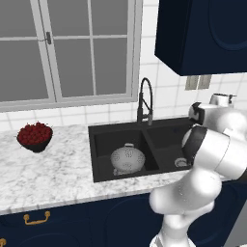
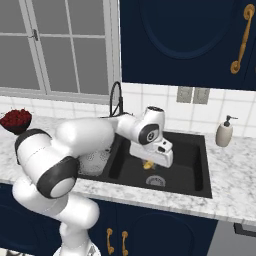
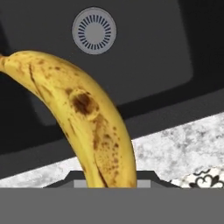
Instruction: Put the colander in the sink, put the banana in the colander, and turn on the sink faucet and pour water over the colander.
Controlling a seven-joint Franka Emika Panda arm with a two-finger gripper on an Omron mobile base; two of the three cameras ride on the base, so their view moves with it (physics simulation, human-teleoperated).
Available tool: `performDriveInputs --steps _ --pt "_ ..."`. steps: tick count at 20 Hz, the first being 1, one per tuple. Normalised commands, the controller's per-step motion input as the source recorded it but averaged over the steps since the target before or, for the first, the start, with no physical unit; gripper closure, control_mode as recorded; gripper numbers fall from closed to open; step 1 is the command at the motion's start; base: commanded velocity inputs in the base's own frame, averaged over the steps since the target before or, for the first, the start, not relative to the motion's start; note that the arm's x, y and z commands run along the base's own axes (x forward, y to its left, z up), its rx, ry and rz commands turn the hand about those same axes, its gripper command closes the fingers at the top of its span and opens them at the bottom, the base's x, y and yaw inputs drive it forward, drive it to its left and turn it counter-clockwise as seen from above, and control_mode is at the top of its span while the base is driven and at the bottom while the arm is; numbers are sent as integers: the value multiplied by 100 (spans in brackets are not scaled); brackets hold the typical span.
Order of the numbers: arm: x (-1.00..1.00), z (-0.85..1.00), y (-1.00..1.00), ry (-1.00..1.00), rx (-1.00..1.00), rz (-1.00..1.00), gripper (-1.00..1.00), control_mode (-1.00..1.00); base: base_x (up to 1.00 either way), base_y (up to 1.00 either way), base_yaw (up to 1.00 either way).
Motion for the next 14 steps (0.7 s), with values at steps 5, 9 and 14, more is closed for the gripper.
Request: performDriveInputs --steps 5,9,14 --pt "0 18 51 10 0 8 100 -100 0 0 0" --pt "-1 7 49 3 0 6 100 -100 0 0 0" --pt "-10 0 40 0 1 7 100 -100 0 0 0"
